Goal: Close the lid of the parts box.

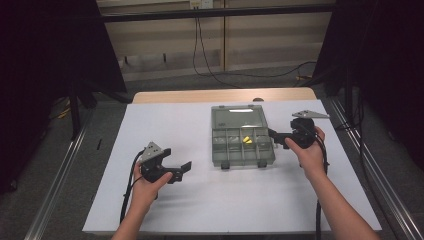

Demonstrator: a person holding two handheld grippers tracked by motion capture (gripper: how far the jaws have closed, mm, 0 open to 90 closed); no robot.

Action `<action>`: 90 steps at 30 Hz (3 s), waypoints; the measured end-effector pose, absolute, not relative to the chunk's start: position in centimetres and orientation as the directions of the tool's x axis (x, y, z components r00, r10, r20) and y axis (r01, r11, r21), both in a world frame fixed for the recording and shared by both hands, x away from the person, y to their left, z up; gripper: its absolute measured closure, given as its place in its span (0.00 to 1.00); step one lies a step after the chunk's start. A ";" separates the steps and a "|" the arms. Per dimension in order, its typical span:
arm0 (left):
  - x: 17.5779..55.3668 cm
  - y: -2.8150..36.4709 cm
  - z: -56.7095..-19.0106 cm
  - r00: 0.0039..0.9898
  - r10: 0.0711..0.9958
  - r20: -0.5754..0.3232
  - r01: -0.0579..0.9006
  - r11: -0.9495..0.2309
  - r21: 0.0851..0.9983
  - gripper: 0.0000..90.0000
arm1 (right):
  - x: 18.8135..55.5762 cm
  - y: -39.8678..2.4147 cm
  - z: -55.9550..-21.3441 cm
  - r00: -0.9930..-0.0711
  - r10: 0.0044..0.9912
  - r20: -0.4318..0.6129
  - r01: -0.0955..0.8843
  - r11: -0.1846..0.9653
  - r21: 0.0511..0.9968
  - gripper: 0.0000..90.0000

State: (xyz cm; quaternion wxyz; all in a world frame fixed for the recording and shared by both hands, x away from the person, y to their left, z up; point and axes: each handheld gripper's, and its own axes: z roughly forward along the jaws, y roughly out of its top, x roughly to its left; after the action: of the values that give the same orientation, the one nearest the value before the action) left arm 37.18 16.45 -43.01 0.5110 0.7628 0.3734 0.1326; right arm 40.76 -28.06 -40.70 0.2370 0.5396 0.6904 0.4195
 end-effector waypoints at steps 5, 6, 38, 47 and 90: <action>38.1 15.5 -42.8 0.684 0.706 -0.183 0.439 -0.198 0.876 0.04 | 40.9 -28.5 -40.8 -0.301 0.946 0.119 0.545 0.069 0.835 0.06; 38.3 15.3 -42.7 0.684 0.706 -0.186 0.441 -0.196 0.876 0.04 | 41.0 -28.6 -40.8 -0.299 0.947 0.119 0.545 0.067 0.836 0.06; 44.7 9.5 -42.2 0.662 0.725 -0.189 0.487 -0.225 0.844 0.06 | 43.1 -29.0 -42.3 -0.267 0.957 0.114 0.545 0.052 0.837 0.07; 45.9 8.6 -42.4 0.650 0.735 -0.192 0.502 -0.226 0.835 0.06 | 43.5 -29.4 -42.7 -0.251 0.962 0.106 0.546 0.051 0.836 0.07; 51.1 7.4 -43.0 0.538 0.830 -0.150 0.551 -0.210 0.808 0.23 | 46.7 -29.1 -43.7 -0.222 0.973 0.060 0.610 0.090 0.787 0.24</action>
State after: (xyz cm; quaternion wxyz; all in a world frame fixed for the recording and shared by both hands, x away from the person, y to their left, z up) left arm 51.10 7.35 -43.04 0.4351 0.7612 0.4533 0.1604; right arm 46.68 -29.08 -43.72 0.2525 0.5704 0.6939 0.3598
